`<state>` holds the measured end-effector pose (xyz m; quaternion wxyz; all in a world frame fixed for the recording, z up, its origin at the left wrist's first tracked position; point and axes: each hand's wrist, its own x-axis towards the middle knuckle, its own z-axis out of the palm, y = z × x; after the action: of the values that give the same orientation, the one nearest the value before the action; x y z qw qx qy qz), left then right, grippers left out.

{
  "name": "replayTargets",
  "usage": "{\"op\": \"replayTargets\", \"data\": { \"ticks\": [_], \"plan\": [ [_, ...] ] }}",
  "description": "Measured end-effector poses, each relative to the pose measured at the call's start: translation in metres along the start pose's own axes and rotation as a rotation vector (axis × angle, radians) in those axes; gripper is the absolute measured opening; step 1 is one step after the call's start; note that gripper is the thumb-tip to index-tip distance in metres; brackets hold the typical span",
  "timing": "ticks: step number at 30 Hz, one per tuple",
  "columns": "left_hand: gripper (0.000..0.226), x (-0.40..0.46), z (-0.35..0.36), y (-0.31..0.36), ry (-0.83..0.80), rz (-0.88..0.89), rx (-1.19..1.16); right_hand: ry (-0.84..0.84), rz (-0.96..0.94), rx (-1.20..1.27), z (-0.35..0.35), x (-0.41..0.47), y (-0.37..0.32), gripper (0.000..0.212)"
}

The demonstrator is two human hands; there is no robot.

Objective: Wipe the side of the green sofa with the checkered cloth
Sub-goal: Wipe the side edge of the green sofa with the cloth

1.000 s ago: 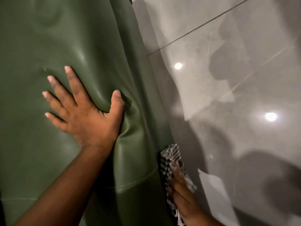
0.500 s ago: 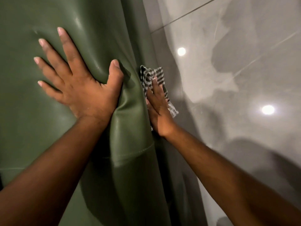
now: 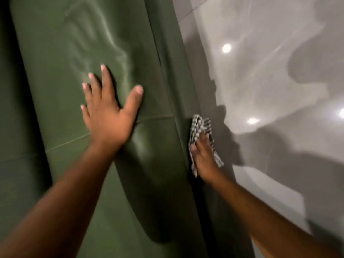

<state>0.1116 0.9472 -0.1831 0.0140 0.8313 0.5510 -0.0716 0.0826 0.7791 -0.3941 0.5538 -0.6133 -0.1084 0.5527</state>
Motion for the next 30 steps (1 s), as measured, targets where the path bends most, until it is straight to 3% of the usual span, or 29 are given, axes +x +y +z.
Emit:
{"op": "replayTargets", "data": {
  "ticks": [6, 10, 12, 14, 17, 19, 25, 27, 30],
  "plan": [
    [0.097, -0.033, 0.009, -0.007, 0.109, 0.002, -0.026, 0.066, -0.076, -0.045, 0.014, -0.043, 0.005, 0.061],
    [0.098, -0.036, 0.015, -0.007, 0.157, 0.015, -0.043, 0.12, 0.262, 0.128, -0.002, -0.086, 0.032, 0.053],
    [0.098, -0.036, 0.018, -0.008, 0.172, 0.013, -0.046, 0.091, 0.431, 0.164, -0.012, -0.053, 0.024, 0.023],
    [0.098, -0.034, 0.024, -0.008, 0.191, 0.013, -0.035, 0.099, 0.475, 0.197, -0.017, -0.004, 0.009, 0.023],
    [0.097, -0.034, 0.032, -0.011, 0.218, 0.017, -0.034, 0.099, 0.277, 0.137, -0.015, 0.052, -0.022, 0.021],
    [0.096, -0.034, 0.035, -0.012, 0.23, 0.019, -0.035, 0.028, 0.123, 0.118, -0.012, 0.065, -0.037, 0.037],
    [0.101, -0.033, 0.018, -0.007, 0.138, -0.001, -0.029, -0.031, -0.242, -0.105, -0.001, 0.003, -0.038, 0.065],
    [0.106, -0.017, 0.005, -0.009, 0.069, 0.031, -0.015, -0.044, -0.351, -0.185, -0.006, -0.008, -0.025, 0.063],
    [0.112, 0.062, -0.013, -0.005, -0.019, 0.083, -0.038, -0.115, -0.337, -0.253, -0.01, 0.023, -0.037, 0.056]
  ]
}}
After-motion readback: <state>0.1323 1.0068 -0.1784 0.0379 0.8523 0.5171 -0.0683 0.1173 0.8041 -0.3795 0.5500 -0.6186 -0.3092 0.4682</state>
